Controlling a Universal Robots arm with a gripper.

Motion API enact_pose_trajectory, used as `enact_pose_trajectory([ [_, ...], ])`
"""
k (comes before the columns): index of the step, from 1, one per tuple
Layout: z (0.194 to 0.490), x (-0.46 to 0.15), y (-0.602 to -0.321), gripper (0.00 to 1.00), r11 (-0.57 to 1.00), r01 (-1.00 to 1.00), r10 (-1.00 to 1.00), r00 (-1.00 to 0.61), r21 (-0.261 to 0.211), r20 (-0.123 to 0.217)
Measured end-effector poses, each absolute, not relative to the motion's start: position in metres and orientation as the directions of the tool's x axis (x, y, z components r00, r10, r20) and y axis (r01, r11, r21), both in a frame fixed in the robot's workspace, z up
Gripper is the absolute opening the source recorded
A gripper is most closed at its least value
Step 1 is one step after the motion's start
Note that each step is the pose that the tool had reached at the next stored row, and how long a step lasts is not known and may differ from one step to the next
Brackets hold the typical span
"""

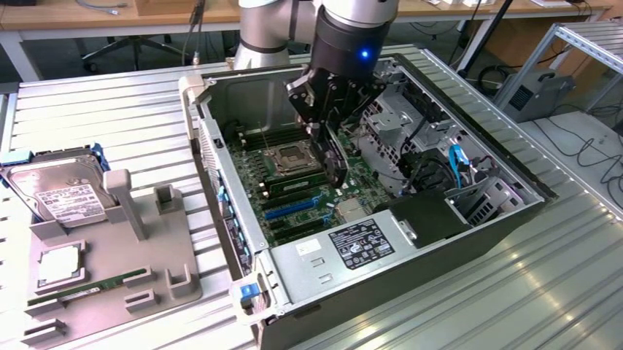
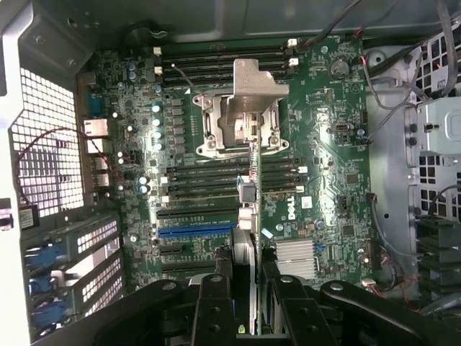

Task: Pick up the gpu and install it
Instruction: 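Pick up the gpu and move the gpu toward the slot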

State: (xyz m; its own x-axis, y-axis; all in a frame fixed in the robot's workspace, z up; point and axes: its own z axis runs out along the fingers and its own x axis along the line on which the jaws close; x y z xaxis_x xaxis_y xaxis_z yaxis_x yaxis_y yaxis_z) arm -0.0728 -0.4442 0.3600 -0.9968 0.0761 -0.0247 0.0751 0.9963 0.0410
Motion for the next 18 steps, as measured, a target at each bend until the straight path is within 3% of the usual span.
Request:
enact_pose_trajectory([
  [18,0.349,-0.061,-0.44,0.26,0.996,0.075,0.076,-0.997,0.041,-0.025],
])
